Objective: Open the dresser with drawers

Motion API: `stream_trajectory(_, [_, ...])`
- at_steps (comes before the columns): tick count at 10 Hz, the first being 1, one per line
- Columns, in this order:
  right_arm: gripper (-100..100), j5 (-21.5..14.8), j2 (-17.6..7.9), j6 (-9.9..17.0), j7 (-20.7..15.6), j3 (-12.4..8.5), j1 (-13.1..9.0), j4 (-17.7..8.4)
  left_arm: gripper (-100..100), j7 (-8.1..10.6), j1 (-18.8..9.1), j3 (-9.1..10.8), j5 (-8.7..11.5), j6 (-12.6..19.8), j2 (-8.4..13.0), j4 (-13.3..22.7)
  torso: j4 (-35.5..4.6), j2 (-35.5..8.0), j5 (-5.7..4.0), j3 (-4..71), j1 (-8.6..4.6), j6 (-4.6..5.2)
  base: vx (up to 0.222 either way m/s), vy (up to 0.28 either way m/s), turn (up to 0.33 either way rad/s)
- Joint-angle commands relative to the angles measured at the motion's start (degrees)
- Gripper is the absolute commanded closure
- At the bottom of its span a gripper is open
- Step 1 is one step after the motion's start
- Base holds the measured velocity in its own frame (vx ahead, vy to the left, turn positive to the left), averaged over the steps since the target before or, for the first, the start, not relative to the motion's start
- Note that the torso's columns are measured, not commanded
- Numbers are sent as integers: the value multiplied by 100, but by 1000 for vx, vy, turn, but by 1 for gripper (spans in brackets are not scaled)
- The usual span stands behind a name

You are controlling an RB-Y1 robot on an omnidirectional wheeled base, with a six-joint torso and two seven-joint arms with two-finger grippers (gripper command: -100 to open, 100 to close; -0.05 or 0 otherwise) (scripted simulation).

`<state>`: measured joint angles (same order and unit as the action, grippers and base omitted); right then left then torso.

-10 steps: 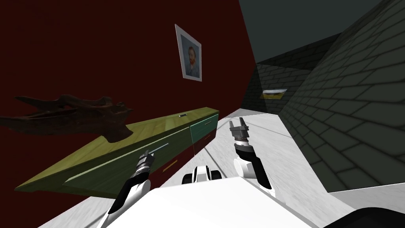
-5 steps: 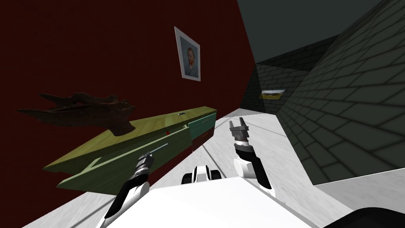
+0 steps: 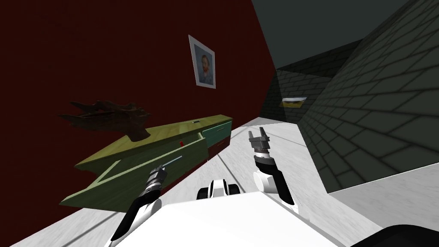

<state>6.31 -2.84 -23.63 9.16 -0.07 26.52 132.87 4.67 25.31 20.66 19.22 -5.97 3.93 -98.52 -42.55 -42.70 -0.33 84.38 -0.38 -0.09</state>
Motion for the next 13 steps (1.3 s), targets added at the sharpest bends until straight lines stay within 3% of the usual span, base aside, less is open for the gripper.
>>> stream_trajectory(1, [0, 0, -1, 0, 0, -1, 1, 0, -100, 26, 160, 43, 68, 200, 5, -257, 3, 35, -1, 19, 24, 4, 0, -22, -18])
stream_trajectory(4, [0, 0, -2, -1, 0, -2, 3, 1, -100, 68, 366, 128, 172, 472, 29, -675, 31, 64, 32, 34, 48, 9, 30, -11, -9])
stream_trajectory(9, [0, 0, -2, -1, 0, -2, 3, 0, -100, 139, 710, 270, 345, 926, 71, -1372, 7, 19, 3, 14, 9, 9, 25, -9, -13])
stream_trajectory(10, [0, 0, -2, -1, 0, -2, 3, 1, -100, 113, 650, 250, 315, 906, 61, -1216, 0, 10, -11, 15, 1, 6, 12, -2, 0])
stream_trajectory(11, [0, 0, -1, 0, 0, -2, 3, 1, 0, 118, 658, 254, 320, 926, 64, -1213, 7, 11, -1, 13, 3, 8, 6, 0, 1])
stream_trajectory(13, [0, 0, -1, 0, 0, -1, 2, 0, 0, 115, 667, 247, 317, 932, 53, -1186, 16, 25, 9, 20, 16, 9, 0, 0, 0])
